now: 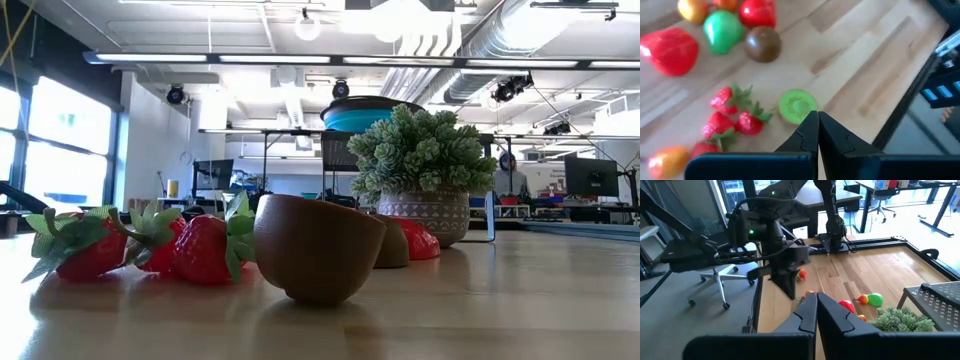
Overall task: Pick & Place Fruit
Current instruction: Put the brown kiwi into the blue strainer bowl
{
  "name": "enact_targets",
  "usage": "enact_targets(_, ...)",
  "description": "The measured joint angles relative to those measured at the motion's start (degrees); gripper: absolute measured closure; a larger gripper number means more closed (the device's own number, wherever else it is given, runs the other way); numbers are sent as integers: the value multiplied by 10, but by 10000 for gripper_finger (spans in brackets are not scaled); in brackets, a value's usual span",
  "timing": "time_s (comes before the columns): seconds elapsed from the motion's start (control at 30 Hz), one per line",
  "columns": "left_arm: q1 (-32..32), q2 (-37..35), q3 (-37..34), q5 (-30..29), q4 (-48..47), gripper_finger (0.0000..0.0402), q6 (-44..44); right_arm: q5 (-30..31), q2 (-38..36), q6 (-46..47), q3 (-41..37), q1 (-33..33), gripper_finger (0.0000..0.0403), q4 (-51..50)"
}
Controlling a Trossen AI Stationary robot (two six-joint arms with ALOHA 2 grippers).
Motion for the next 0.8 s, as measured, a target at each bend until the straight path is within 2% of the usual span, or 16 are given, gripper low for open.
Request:
enact_targets(0.07, 0, 25, 34, 12, -14, 401, -15, 0, 0, -1, 0, 0, 399, 0)
enact_targets(0.13, 0, 43, 56, 16, -69, 401, -21, 0, 0, -1, 0, 0, 399, -2)
enact_targets(0.2, 8, 59, 79, 28, -56, 402, -22, 0, 0, -2, 0, 0, 399, -2)
enact_targets(0.27, 11, 60, 83, 33, -88, 402, -15, 0, 0, -2, 0, 0, 399, -5)
enact_targets(0.33, 21, 62, 86, 45, -55, 402, 1, 0, 0, -4, 0, 0, 399, -6)
enact_targets(0.57, 51, 59, 88, 79, -56, 401, 48, 2, 0, -17, 0, -2, 399, -8)
enact_targets(0.7, 78, 59, 87, 163, -67, 376, 62, 2, 0, -16, 0, -2, 399, -6)
enact_targets(0.8, 97, 59, 87, 210, -66, 334, 88, 2, 0, -15, 0, -2, 399, -2)
